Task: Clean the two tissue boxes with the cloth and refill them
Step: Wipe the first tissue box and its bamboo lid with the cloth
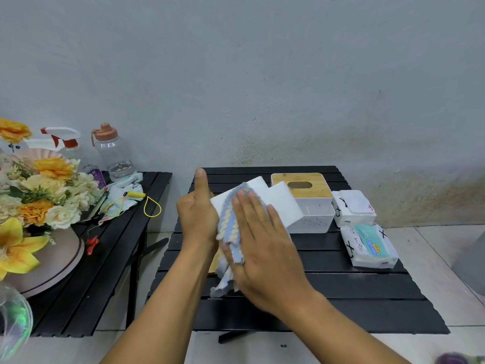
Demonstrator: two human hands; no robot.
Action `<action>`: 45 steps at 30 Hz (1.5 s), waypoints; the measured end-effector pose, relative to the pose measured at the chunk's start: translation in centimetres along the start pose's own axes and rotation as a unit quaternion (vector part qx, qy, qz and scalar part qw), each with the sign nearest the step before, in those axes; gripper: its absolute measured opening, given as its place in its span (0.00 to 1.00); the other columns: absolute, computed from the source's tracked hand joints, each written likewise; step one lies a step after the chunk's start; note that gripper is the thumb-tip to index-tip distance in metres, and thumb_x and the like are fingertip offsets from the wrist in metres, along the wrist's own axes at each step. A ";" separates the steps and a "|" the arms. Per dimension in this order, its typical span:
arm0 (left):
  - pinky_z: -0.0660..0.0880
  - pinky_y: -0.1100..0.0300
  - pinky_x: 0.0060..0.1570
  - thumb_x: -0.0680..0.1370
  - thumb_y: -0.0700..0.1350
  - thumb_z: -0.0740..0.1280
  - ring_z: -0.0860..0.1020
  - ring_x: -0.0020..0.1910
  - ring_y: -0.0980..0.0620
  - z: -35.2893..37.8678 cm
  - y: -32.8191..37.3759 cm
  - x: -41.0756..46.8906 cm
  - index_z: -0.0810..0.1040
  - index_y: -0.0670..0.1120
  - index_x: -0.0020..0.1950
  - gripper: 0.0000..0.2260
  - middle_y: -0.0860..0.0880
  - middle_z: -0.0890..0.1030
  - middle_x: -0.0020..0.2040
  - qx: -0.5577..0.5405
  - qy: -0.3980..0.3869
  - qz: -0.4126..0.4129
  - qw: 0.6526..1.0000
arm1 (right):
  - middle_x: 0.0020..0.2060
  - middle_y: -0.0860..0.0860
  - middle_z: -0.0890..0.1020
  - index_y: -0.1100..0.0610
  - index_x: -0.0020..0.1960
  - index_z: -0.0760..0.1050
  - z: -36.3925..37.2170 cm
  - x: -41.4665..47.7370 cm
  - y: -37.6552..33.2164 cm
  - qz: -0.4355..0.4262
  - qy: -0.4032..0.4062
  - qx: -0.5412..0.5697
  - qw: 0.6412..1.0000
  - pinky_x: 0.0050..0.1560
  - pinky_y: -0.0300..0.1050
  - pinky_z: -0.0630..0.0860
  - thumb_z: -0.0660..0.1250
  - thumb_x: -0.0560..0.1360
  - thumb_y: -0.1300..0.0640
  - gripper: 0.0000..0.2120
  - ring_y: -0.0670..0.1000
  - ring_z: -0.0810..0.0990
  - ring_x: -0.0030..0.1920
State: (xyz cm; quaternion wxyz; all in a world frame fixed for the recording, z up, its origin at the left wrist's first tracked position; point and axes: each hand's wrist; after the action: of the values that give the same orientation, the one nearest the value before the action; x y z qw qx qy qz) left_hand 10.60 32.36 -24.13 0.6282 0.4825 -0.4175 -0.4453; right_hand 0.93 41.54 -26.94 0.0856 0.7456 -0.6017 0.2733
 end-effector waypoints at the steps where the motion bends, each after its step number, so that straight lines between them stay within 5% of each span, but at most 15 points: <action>1: 0.56 0.59 0.26 0.84 0.58 0.63 0.56 0.25 0.54 0.0 0.0 0.0 0.54 0.50 0.31 0.28 0.54 0.57 0.25 -0.011 -0.006 0.004 1.000 | 0.81 0.52 0.51 0.59 0.81 0.49 -0.2 0.3 0.6 0.031 0.001 0.018 0.999 0.78 0.49 0.45 0.48 0.82 0.42 0.34 0.48 0.46 0.80; 3: 0.53 0.59 0.27 0.84 0.59 0.63 0.55 0.26 0.53 0.0 0.0 -0.1 0.53 0.50 0.31 0.28 0.54 0.56 0.25 -0.011 -0.021 0.017 1.000 | 0.81 0.47 0.44 0.55 0.82 0.42 -0.8 1.5 2.4 0.123 -0.009 0.071 0.990 0.78 0.43 0.36 0.42 0.80 0.38 0.36 0.43 0.39 0.79; 7: 0.53 0.57 0.29 0.82 0.61 0.63 0.55 0.28 0.52 0.0 0.2 -0.4 0.50 0.47 0.36 0.29 0.50 0.56 0.27 0.004 -0.043 0.035 0.998 | 0.81 0.47 0.43 0.55 0.82 0.41 -1.9 4.0 5.3 0.286 -0.021 0.168 0.943 0.78 0.44 0.37 0.43 0.83 0.40 0.33 0.44 0.39 0.79; 12: 0.54 0.55 0.31 0.83 0.61 0.62 0.55 0.29 0.50 0.7 0.3 -0.3 0.50 0.48 0.35 0.29 0.50 0.56 0.28 0.011 -0.013 0.041 0.999 | 0.81 0.49 0.42 0.57 0.81 0.41 -0.9 3.3 1.3 0.157 0.002 0.111 0.981 0.78 0.44 0.35 0.43 0.82 0.39 0.35 0.44 0.36 0.79; 16: 0.60 0.63 0.24 0.83 0.62 0.62 0.58 0.23 0.55 0.3 0.2 0.0 0.54 0.49 0.29 0.29 0.54 0.58 0.22 0.002 0.003 -0.007 1.000 | 0.80 0.55 0.53 0.62 0.80 0.51 0.9 1.1 -1.8 0.026 0.015 0.030 0.999 0.78 0.50 0.45 0.49 0.82 0.43 0.34 0.51 0.48 0.81; 21: 0.56 0.61 0.25 0.83 0.60 0.62 0.56 0.25 0.54 0.1 0.3 -0.2 0.55 0.50 0.31 0.28 0.54 0.57 0.24 -0.022 -0.003 0.002 1.000 | 0.81 0.49 0.43 0.55 0.81 0.41 -0.4 3.2 1.4 0.128 -0.017 0.071 0.989 0.77 0.43 0.34 0.39 0.80 0.38 0.35 0.45 0.37 0.79; 23: 0.55 0.62 0.25 0.83 0.59 0.63 0.56 0.24 0.55 0.0 0.3 -0.2 0.55 0.50 0.30 0.28 0.55 0.56 0.24 -0.047 -0.011 -0.002 0.999 | 0.81 0.49 0.48 0.54 0.82 0.44 -1.0 4.5 3.8 0.196 -0.029 0.098 0.975 0.79 0.48 0.40 0.42 0.82 0.38 0.34 0.48 0.43 0.80; 26: 0.57 0.65 0.23 0.83 0.58 0.63 0.58 0.21 0.57 -0.1 0.5 -0.5 0.55 0.50 0.29 0.29 0.56 0.57 0.23 -0.076 -0.008 -0.027 0.997 | 0.67 0.54 0.76 0.47 0.75 0.65 -2.7 5.8 6.1 0.344 -0.027 0.280 0.896 0.71 0.56 0.66 0.46 0.81 0.35 0.29 0.56 0.72 0.68; 28: 0.58 0.66 0.23 0.82 0.58 0.65 0.59 0.20 0.58 -0.3 0.6 -0.5 0.55 0.50 0.29 0.28 0.56 0.58 0.22 -0.091 -0.012 -0.036 0.995 | 0.58 0.52 0.81 0.48 0.63 0.77 -3.5 5.9 6.4 0.404 -0.030 0.385 0.829 0.65 0.55 0.72 0.49 0.81 0.35 0.26 0.55 0.78 0.59; 30: 0.57 0.64 0.25 0.75 0.60 0.70 0.60 0.21 0.57 -0.6 0.6 -0.3 0.57 0.50 0.28 0.28 0.56 0.59 0.22 -0.083 -0.047 -0.020 0.995 | 0.55 0.52 0.81 0.51 0.56 0.78 -4.1 5.9 5.8 0.403 -0.019 0.366 0.839 0.62 0.53 0.73 0.50 0.82 0.36 0.25 0.55 0.78 0.56; 36: 0.54 0.64 0.25 0.69 0.61 0.73 0.56 0.24 0.55 -1.9 1.3 0.4 0.58 0.48 0.25 0.29 0.54 0.58 0.23 0.113 -0.160 0.086 0.977 | 0.43 0.54 0.80 0.53 0.42 0.72 -4.6 5.5 4.0 0.352 0.090 0.268 0.892 0.46 0.48 0.69 0.49 0.82 0.37 0.24 0.59 0.78 0.49; 41: 0.56 0.65 0.25 0.81 0.61 0.66 0.58 0.23 0.55 -2.1 1.9 1.0 0.58 0.48 0.26 0.30 0.56 0.59 0.22 0.310 -0.209 0.147 0.916 | 0.35 0.47 0.77 0.49 0.38 0.70 -3.7 4.5 3.0 0.321 0.106 0.246 0.908 0.43 0.48 0.68 0.49 0.82 0.38 0.23 0.55 0.76 0.42; 45: 0.58 0.54 0.30 0.83 0.62 0.59 0.60 0.25 0.51 -1.7 1.6 0.7 0.56 0.47 0.27 0.31 0.52 0.60 0.22 0.436 -0.167 0.188 0.864 | 0.43 0.47 0.81 0.51 0.52 0.77 -1.5 3.1 2.1 0.309 0.103 0.253 0.911 0.49 0.51 0.74 0.48 0.82 0.38 0.24 0.54 0.78 0.47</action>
State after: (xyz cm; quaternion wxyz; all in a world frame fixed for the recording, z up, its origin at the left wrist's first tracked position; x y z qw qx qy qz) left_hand 12.66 32.29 -22.81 0.3467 0.5381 -0.7503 -0.1652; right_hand -1.08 39.02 -24.55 -0.1332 0.4867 -0.7005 0.5047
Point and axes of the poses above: each hand's wrist, its own x-axis towards the middle knuckle, its own z-axis out of the palm, y = z × x
